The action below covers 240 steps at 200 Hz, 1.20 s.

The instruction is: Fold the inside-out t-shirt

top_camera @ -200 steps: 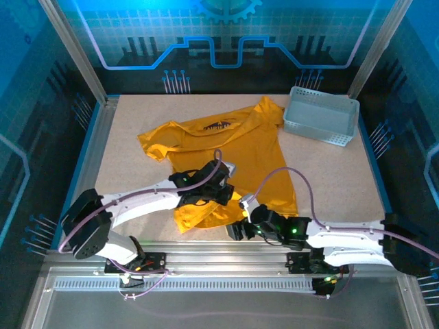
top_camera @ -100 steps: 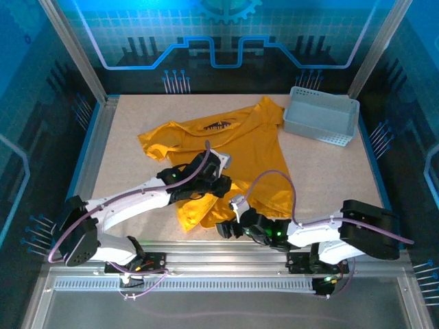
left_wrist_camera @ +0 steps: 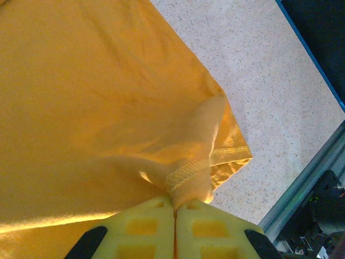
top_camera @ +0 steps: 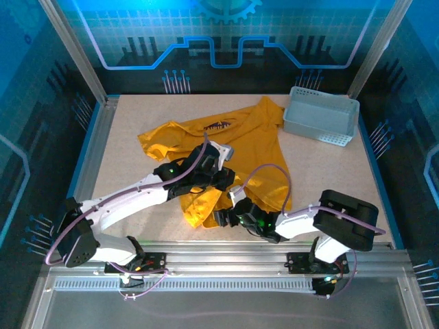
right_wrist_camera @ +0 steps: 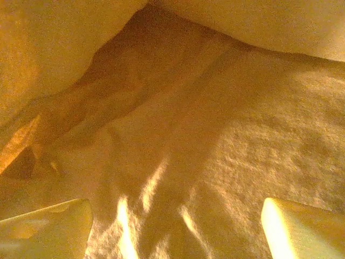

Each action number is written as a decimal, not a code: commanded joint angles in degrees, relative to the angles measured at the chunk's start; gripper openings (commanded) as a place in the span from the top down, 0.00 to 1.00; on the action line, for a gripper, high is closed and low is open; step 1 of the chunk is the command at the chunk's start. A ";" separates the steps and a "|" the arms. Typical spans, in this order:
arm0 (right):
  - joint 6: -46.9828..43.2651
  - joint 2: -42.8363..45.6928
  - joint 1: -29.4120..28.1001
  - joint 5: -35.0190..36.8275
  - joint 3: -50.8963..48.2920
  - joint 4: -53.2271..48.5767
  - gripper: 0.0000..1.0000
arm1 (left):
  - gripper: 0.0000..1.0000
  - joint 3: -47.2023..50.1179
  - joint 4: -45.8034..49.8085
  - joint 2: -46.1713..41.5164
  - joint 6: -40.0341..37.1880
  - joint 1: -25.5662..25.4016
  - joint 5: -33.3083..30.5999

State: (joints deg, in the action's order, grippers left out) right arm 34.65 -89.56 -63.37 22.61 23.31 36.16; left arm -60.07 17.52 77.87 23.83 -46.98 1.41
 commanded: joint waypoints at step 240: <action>-6.93 -23.96 5.90 30.76 21.81 8.79 0.15 | 0.93 -9.05 1.24 -3.95 2.84 0.35 6.59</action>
State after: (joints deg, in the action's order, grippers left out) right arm 28.36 -111.33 -56.60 45.65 43.07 45.10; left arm -66.76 19.20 75.42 25.52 -46.96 5.85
